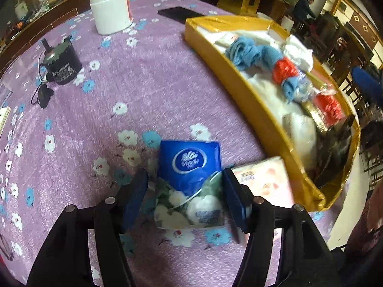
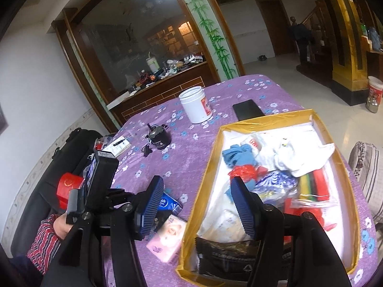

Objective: Organize soft objects
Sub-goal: 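Grasp the pink tissue pack on the table with the right tool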

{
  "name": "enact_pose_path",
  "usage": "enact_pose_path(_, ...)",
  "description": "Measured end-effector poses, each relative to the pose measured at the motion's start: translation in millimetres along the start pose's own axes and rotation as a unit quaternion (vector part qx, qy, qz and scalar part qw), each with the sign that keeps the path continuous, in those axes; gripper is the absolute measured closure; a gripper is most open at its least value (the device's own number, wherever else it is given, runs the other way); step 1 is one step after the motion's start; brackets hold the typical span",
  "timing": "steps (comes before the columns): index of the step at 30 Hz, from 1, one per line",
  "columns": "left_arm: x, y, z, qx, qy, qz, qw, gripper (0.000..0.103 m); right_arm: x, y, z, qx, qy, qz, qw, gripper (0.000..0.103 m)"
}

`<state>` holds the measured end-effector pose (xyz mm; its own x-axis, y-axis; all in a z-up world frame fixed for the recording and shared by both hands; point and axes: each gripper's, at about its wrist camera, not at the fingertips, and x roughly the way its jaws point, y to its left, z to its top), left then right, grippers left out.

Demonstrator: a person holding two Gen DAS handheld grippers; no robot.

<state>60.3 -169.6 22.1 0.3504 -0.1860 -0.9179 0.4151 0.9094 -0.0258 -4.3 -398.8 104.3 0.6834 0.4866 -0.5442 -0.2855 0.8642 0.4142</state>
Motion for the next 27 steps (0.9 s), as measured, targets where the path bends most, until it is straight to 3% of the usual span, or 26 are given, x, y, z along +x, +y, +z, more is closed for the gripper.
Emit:
enact_pose_path(4,7.8,8.9,2.0,-0.011,-0.009,0.03,0.9994,0.042,4.4,7.3,-0.2,-0.005,0.004,0.001,1.0,0.041)
enact_pose_path(7,3.9,17.3,-2.2,-0.017,-0.021,0.037,0.9989,0.052,5.9,12.6,-0.9,-0.009,0.008,0.001,1.0,0.041)
enact_pose_path(9,0.9,27.4,-7.0,-0.027,-0.028,0.052,0.9979,0.052,8.0,19.0,-2.4,-0.015,0.013,0.002,1.0,0.041)
enact_pose_path(11,-3.3,43.2,-12.9,-0.046,-0.035,0.05,0.997,0.052,10.7,26.1,-5.8,-0.021,0.021,0.005,1.0,0.041)
enact_pose_path(14,-11.3,61.4,-19.5,-0.07,-0.052,0.014,0.9961,0.053,21.7,44.5,-17.0,-0.03,0.057,0.031,0.997,0.041)
enact_pose_path(17,-16.2,63.2,-22.5,-0.07,-0.07,0.018,0.9949,0.053,32.5,64.3,-35.7,-0.044,0.098,0.051,0.993,0.037)
enact_pose_path(21,-16.6,68.8,-21.8,-0.079,-0.092,0.011,0.9926,0.053,49.1,84.4,-61.7,-0.05,0.149,0.045,0.986,0.036)
enact_pose_path(23,-13.3,73.0,-20.7,-0.082,-0.095,0.025,0.9918,0.053,57.8,90.5,-71.1,-0.052,0.168,0.013,0.984,0.036)
enact_pose_path(27,-14.9,77.8,-22.8,-0.089,-0.103,0.016,0.9905,0.053,72.9,92.3,-80.1,-0.027,0.197,-0.027,0.98,0.036)
